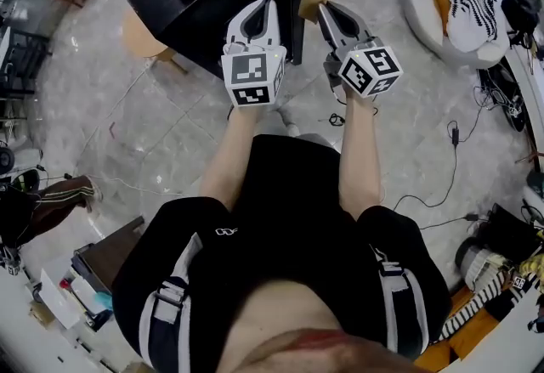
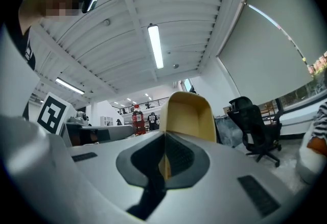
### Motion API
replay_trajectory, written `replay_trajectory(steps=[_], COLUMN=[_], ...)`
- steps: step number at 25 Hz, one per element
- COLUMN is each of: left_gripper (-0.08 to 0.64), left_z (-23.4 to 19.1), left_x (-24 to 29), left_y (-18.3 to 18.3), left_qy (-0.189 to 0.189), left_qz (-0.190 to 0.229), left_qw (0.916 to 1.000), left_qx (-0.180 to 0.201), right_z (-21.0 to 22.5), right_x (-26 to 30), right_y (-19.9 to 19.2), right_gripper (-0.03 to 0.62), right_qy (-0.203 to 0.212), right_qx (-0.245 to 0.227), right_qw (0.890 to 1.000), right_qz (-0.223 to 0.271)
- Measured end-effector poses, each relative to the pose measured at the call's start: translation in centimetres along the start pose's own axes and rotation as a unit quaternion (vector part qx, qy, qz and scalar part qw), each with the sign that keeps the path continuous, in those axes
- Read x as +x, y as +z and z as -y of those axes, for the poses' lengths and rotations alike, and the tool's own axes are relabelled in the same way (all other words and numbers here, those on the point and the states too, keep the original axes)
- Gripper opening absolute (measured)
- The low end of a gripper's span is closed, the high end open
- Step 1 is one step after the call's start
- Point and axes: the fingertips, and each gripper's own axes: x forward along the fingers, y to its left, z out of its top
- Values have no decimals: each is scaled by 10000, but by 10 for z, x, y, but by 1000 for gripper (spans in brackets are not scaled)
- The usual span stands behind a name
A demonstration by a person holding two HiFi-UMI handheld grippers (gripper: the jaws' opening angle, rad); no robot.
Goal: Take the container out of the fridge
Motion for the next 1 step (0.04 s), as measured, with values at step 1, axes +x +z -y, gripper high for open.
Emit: replay_trajectory(steps=[1], left_gripper=[9], left_z=[-1], left_x=[1], left_y=[4], left_qy=[34], left_qz=[52], left_qw=[9999], left_qx=[130], right_z=[1], right_x=[2], right_y=[1], right_gripper=[14], right_qy=[-6], right_qx=[-10], right_qw=[10000], right_qz=[10])
